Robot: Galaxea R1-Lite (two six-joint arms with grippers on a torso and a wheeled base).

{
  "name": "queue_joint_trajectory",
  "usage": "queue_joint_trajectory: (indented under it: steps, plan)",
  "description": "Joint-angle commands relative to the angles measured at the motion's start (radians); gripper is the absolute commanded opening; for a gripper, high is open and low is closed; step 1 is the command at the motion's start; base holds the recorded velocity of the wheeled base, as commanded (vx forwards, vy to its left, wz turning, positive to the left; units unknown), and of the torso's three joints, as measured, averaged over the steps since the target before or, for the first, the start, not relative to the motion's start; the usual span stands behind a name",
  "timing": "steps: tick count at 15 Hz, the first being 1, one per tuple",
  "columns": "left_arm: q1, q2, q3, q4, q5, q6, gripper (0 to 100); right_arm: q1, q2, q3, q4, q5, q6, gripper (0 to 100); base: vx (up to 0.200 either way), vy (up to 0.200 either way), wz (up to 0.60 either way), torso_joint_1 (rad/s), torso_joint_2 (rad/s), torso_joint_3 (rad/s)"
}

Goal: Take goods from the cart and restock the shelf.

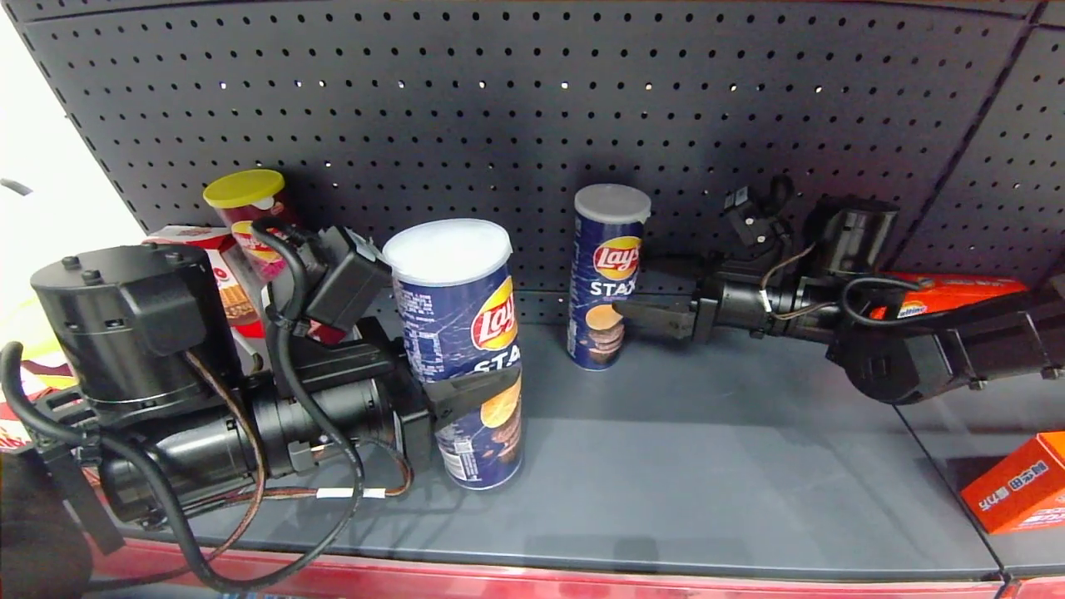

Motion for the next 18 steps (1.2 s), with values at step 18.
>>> queue_joint_trajectory:
  steps: [18]
  plan:
    - [0.030, 0.012, -0.002, -0.001, -0.002, 0.000, 0, 0.032, 0.236, -0.177, -0.021, -0.009, -0.002, 100, 0.000, 0.000, 0.00, 0.000, 0.00, 0.000]
